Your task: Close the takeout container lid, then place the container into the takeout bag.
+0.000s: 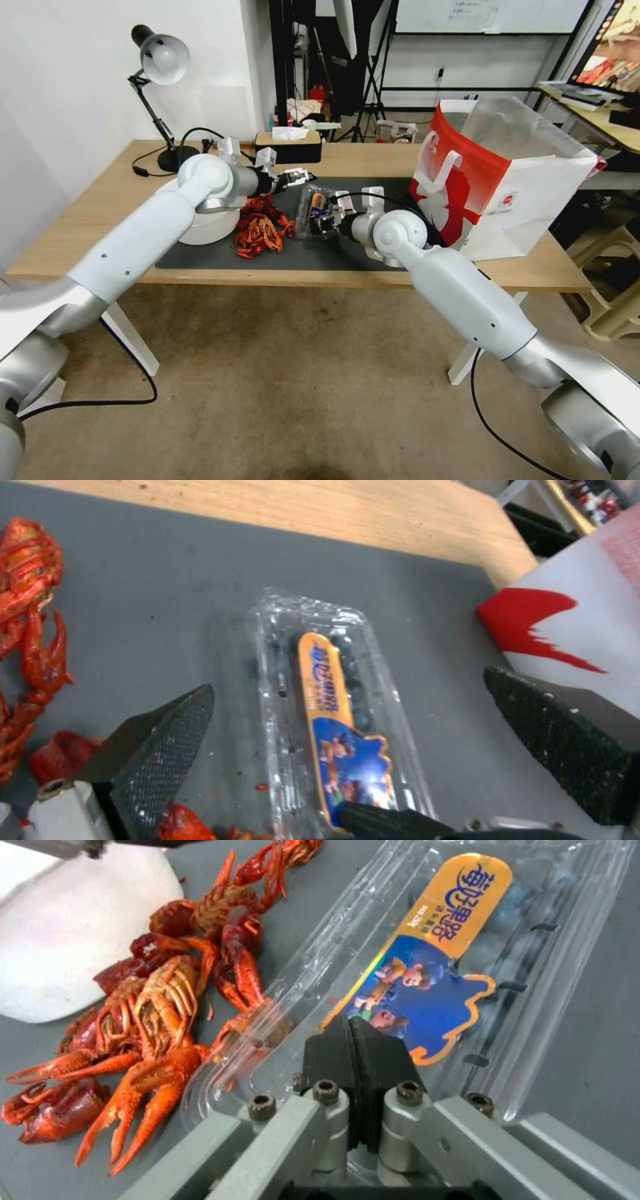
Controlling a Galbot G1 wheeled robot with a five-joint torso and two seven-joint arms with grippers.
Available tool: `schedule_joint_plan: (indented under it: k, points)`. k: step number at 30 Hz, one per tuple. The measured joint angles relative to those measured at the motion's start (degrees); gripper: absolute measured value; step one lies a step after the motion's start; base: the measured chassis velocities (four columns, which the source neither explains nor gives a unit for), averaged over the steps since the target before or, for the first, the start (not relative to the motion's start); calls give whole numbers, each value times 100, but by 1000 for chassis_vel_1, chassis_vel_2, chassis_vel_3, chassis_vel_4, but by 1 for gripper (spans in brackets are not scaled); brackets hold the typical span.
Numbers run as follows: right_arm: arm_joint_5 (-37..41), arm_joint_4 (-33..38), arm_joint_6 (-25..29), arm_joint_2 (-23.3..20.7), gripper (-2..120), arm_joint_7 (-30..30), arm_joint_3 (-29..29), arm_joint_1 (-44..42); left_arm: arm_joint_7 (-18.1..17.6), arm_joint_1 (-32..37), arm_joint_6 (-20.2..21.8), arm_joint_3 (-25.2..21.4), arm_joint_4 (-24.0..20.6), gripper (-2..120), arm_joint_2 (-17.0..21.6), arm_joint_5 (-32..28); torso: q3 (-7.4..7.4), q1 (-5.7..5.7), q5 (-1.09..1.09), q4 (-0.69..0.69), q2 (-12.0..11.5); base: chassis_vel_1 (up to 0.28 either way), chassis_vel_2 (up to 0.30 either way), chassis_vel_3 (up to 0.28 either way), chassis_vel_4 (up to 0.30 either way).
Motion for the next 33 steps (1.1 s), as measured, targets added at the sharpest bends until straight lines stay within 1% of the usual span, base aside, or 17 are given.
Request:
schedule_joint_plan:
  k: [2, 3, 5, 6, 9, 11, 14, 21, 27, 33]
  points:
    - [-12, 1, 0, 8, 0, 0, 2, -5, 36, -72, 51, 46, 156, 100, -61, -6, 0, 0, 1, 0, 0, 0, 0, 0, 0]
    - [-12, 1, 0, 8, 0, 0, 2, -5, 36, -72, 51, 46, 156, 100, -61, -6, 0, 0, 1, 0, 0, 0, 0, 0, 0]
    - [-34, 1, 0, 15, 0, -1, 2, -19, 74, -155, 157, 77, 366, 100, -154, -79, 0, 0, 1, 0, 0, 0, 0, 0, 0]
    - [-34, 1, 0, 15, 0, -1, 2, -19, 74, -155, 157, 77, 366, 100, -154, -79, 0, 0, 1, 0, 0, 0, 0, 0, 0]
    - [-44, 8, 0, 12, 0, -3, 3, -32, -102, -256, 404, 63, 650, 100, -320, -272, 0, 0, 1, 0, 0, 0, 0, 0, 0]
    - [-44, 13, 0, 10, 0, -3, 3, -32, -125, -267, 427, 56, 692, 100, -348, -293, 0, 0, 0, 0, 0, 0, 0, 0, 0]
    - [-41, 31, 0, -12, 0, -3, -4, -22, -275, -341, 447, 51, 905, 100, -464, -359, 0, 0, 1, 0, 0, 0, 0, 0, 0]
    - [-26, 49, -5, -37, 0, -4, -13, 6, -308, -384, 463, 97, 1112, 100, -586, -379, 0, 1, 0, 0, 0, 0, 0, 0, 0]
    - [-27, 51, -7, -39, 0, -10, -20, 4, -298, -411, 460, 186, 1191, 100, -670, -366, 0, 0, 1, 1, 0, 0, 0, 0, 0]
    - [-29, 52, -7, -53, 0, -23, -24, 0, -288, -458, 452, 298, 1308, 100, -832, -303, 0, 0, 0, 0, 0, 0, 0, 0, 0]
